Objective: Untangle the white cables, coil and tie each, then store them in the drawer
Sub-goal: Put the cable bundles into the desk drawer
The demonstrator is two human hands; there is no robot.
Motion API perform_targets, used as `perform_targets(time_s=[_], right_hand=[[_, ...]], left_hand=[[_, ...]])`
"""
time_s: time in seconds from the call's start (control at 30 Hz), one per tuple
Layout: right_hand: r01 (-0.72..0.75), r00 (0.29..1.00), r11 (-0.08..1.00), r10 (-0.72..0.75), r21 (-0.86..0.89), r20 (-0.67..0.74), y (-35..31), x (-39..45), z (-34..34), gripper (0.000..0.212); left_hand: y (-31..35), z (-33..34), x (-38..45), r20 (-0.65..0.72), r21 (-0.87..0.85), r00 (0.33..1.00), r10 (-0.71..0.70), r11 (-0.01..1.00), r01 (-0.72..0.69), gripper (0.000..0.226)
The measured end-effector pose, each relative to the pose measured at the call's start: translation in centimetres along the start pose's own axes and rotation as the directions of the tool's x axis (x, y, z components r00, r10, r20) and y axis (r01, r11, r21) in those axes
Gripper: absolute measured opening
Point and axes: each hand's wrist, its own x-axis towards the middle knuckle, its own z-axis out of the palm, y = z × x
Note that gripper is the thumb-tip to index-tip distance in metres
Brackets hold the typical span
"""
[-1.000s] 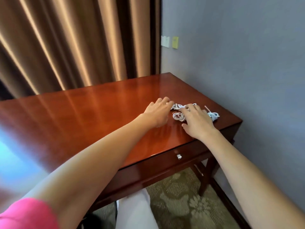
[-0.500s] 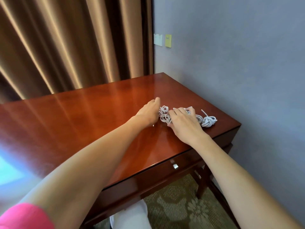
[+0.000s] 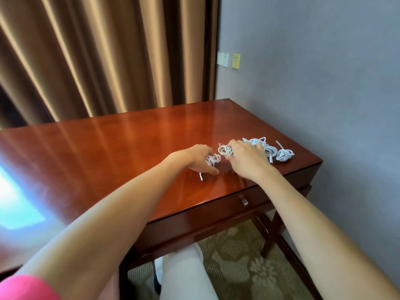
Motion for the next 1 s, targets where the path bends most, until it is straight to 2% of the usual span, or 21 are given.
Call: perform_targets(time_s=[0.13,0.33,0.47,0.57,0.8,1.0], right_hand=[[0.007,1.000,0.999,-0.007,0.046,0.006,-1.8,-1.0,-1.0,0.030],[0.040,0.998,0.975,-0.049,0.218,0.036,-7.1,-1.7,-2.6,0.036],[0.152,0.986,0.925,-0.168,0.348,0.015,-14.3,-2.6,-2.8,0.037],[0.240,0.962,0.863,-0.273,0.446,0.010,-19.8,-3.4,-3.1,0.037],[0.409,0.840,0.687,-0.541,0.600,0.047,-32.0,-6.5,-3.1,0.033],[0.550,0.662,0.560,-0.745,0.619,0.086,-41.3,-11.1,-2.3,0.037]], left_hand=[[-1.1,0.6,-1.9,-0.126,-0.091,0.992,-0.024,0.996,0.013,0.037],[-5.4,-2.4,-8.6,-0.218,-0.060,0.974,-0.062,0.997,0.050,0.049],[-10.5,-4.1,-16.1,-0.276,-0.049,0.948,-0.156,0.988,0.148,0.040],[-14.2,-4.6,-22.4,-0.266,-0.050,0.931,-0.249,0.968,0.244,0.034],[-23.0,-3.7,-37.7,-0.208,-0.064,0.877,-0.433,0.901,0.430,0.032],[-26.9,-1.6,-47.8,-0.086,-0.056,0.813,-0.576,0.817,0.573,0.036]])
